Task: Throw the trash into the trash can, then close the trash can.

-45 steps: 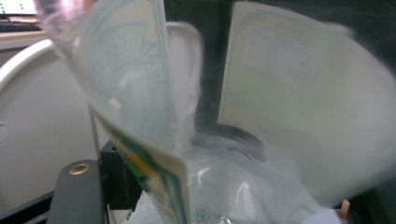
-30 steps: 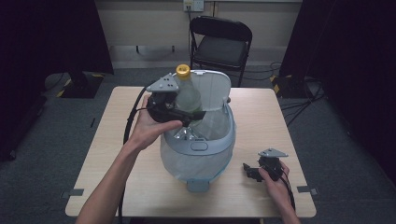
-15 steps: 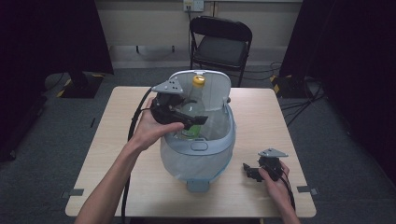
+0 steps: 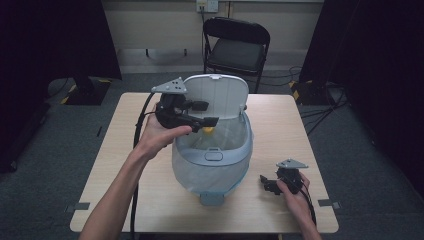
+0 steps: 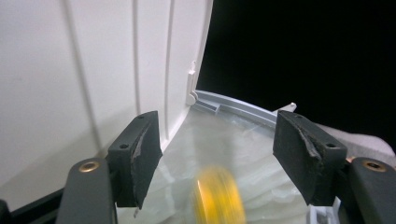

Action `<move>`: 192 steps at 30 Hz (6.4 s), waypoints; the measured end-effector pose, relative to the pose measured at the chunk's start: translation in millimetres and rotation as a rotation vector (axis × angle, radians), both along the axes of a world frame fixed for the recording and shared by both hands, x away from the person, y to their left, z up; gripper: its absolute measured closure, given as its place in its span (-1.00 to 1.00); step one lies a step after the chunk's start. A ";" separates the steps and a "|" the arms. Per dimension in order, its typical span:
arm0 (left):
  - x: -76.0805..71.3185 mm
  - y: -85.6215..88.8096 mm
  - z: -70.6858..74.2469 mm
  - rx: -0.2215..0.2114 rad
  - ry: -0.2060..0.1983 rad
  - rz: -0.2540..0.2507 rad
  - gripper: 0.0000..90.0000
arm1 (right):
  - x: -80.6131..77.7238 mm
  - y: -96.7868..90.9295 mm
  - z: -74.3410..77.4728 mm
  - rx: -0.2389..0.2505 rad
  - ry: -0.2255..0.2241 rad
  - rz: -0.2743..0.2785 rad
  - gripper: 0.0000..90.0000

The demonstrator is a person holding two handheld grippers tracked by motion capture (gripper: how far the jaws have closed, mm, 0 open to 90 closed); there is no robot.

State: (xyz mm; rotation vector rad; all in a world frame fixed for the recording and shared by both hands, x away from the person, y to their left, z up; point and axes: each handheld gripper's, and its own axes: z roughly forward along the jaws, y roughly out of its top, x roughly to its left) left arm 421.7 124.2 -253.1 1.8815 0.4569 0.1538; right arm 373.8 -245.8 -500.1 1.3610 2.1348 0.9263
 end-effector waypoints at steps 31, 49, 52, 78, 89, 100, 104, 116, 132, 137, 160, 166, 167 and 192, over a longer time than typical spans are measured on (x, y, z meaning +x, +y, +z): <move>-2.2 99.9 -45.5 -0.139 -0.014 0.270 -0.33 | -0.4 0.8 -0.1 0.001 0.003 -0.004 -0.71; 30.7 90.8 -16.3 -0.159 -0.027 0.359 -0.44 | -3.6 0.9 -0.1 -0.001 0.003 0.000 -0.71; 35.9 84.6 -5.7 -0.159 -0.038 0.361 -0.44 | -3.5 0.8 -0.1 -0.001 0.003 -0.001 -0.71; 55.7 62.3 23.8 -0.239 -0.049 0.304 -0.29 | -3.5 0.8 -0.1 -0.002 0.003 0.000 -0.71; 44.9 49.0 23.6 -0.200 -0.059 0.214 -0.32 | -3.4 0.8 -0.1 -0.002 0.003 0.000 -0.71; 27.7 39.0 22.3 -0.178 -0.046 0.163 -0.34 | -3.4 0.7 -0.2 -0.002 0.002 0.001 -0.71; 21.5 37.0 17.0 -0.177 -0.035 0.140 -0.37 | -3.4 0.7 -0.2 -0.002 0.002 0.001 -0.71; -1.9 17.3 8.1 -0.067 -0.084 0.091 -0.41 | -3.4 0.8 -0.1 -0.001 0.003 0.000 -0.71; -19.4 4.7 -18.3 -0.018 -0.069 0.027 -0.44 | -3.5 0.8 -0.1 -0.002 0.003 0.000 -0.71; -27.8 0.4 -28.0 0.008 -0.075 0.012 -0.45 | -3.5 0.8 -0.1 -0.002 0.003 0.000 -0.71; -39.9 -6.3 -33.1 0.025 -0.136 0.024 -0.47 | -3.7 0.9 -0.1 -0.001 0.004 -0.002 -0.71; -39.7 -8.9 -29.9 0.089 -0.141 0.012 -0.47 | -3.6 0.9 -0.2 -0.001 0.003 -0.001 -0.71; -40.3 -9.5 -30.0 0.086 -0.147 0.000 -0.42 | -3.5 0.8 -0.1 -0.001 0.003 -0.001 -0.71; -33.4 7.5 -26.7 -0.010 -0.127 0.120 -0.50 | -3.5 0.9 -0.1 -0.001 0.004 -0.001 -0.72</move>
